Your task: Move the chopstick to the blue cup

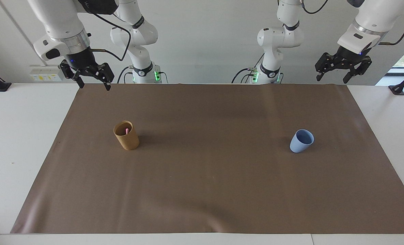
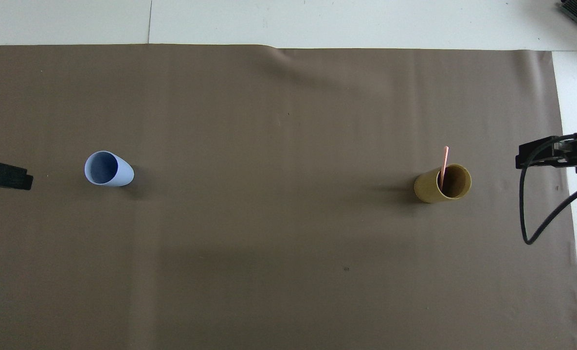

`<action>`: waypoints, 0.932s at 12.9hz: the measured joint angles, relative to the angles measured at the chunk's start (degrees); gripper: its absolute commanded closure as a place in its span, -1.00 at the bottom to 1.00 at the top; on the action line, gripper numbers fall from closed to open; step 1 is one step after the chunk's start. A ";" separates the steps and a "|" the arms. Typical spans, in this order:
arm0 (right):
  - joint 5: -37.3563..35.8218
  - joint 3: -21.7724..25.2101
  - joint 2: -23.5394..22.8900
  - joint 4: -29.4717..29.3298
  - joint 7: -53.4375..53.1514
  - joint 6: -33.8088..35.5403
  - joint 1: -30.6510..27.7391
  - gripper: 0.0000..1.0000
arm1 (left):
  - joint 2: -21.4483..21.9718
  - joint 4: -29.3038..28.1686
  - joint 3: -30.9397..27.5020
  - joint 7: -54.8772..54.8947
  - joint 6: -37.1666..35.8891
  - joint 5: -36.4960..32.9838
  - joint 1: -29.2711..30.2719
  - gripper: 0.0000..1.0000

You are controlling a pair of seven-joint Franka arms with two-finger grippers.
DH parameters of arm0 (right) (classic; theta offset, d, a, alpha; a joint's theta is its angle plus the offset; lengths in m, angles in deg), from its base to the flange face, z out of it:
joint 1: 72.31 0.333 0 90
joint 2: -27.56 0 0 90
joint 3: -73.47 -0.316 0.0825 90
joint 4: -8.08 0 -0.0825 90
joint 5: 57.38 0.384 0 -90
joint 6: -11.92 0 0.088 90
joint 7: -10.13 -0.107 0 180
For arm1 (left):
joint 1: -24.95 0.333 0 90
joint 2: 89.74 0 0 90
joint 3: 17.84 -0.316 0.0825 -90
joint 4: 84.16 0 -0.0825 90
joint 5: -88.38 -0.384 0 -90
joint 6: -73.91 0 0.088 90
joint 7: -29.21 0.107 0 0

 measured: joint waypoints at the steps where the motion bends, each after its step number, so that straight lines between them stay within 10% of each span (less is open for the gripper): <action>1: 0.00 0.03 0.06 0.00 0.00 0.00 -0.01 -1.00 | 0.00 -0.04 0.00 0.00 0.00 0.00 0.00 -1.00; 12: 0.15 0.03 0.10 0.00 0.00 -0.10 0.00 -1.00 | 0.04 -0.25 1.13 -0.19 0.01 0.00 -0.05 -1.00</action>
